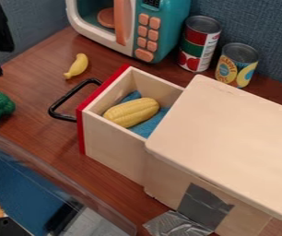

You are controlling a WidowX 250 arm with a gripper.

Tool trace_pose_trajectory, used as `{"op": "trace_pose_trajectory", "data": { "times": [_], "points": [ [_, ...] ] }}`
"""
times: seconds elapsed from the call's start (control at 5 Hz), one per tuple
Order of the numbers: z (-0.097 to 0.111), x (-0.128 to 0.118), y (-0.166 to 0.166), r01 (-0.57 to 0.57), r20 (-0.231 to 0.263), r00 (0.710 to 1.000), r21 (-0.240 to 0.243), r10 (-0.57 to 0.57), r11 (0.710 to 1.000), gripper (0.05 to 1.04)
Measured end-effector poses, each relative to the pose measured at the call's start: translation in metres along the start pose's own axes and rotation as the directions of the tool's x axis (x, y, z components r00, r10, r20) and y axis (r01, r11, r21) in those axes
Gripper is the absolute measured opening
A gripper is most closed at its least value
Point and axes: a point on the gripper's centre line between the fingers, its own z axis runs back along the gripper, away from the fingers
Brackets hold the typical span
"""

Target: Close the drawer

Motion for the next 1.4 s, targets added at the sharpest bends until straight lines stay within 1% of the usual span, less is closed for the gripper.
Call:
{"op": "trace_pose_trajectory", "data": {
  "times": [0.2,0.4,0.6,0.8,1.0,1.4],
  "points": [
    [-0.008,0.015,-0.006,0.033,-0.006,0.999,-0.014,-0.033,0.999,0.999],
    [-0.013,0.027,-0.006,0.054,-0.021,0.998,-0.017,-0.054,0.998,0.999],
    [-0.018,0.041,-0.005,0.124,-0.029,0.992,-0.038,-0.125,0.992,0.999],
    [-0.030,0.047,-0.005,0.161,-0.043,0.986,-0.057,-0.164,0.985,0.999],
    [-0.037,0.058,-0.010,0.190,-0.050,0.980,-0.067,-0.194,0.979,0.999],
    [-0.051,0.079,-0.035,0.219,-0.026,0.974,-0.119,-0.224,0.968,0.999]
  ]
}}
